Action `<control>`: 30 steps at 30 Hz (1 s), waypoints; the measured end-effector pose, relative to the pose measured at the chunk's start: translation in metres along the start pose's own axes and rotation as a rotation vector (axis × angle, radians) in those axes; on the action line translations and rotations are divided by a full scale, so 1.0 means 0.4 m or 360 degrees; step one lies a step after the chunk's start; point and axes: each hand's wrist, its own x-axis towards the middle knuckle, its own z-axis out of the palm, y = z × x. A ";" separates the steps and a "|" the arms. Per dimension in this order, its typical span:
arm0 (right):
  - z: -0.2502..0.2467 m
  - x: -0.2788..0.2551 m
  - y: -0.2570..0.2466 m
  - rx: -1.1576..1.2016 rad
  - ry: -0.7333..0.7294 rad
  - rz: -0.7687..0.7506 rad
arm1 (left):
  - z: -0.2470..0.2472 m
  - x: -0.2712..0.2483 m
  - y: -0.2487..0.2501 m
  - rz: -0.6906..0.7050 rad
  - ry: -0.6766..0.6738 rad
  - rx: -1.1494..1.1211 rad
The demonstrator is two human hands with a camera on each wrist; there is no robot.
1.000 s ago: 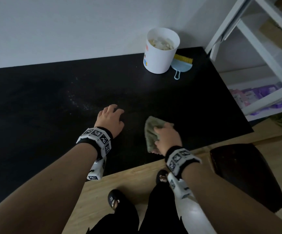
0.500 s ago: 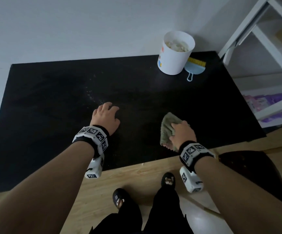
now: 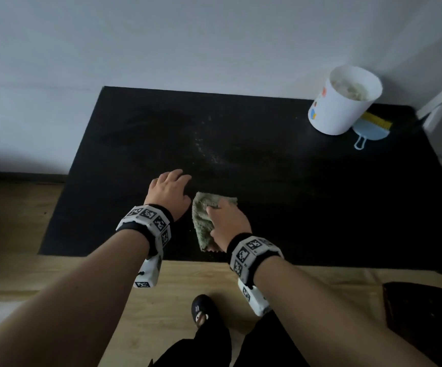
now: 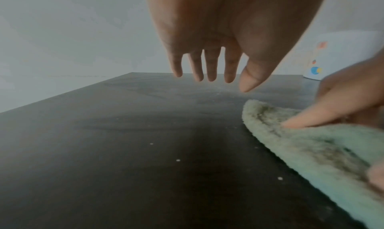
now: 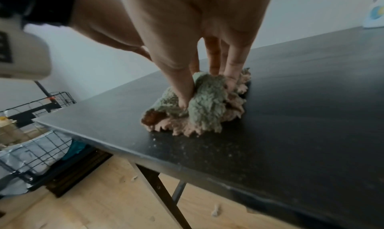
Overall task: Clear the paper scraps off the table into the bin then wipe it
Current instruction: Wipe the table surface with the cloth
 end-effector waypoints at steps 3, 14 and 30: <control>-0.025 0.005 0.057 -0.0001 0.0021 0.0040 | -0.014 0.001 -0.041 -0.0082 -0.0009 -0.0029; -0.043 0.028 0.029 -0.0060 0.0111 0.0147 | 0.008 -0.020 -0.138 -0.0179 0.0061 -0.0054; -0.132 0.156 0.084 -0.0093 0.0104 0.0285 | 0.002 -0.009 -0.221 -0.0306 0.0232 -0.0115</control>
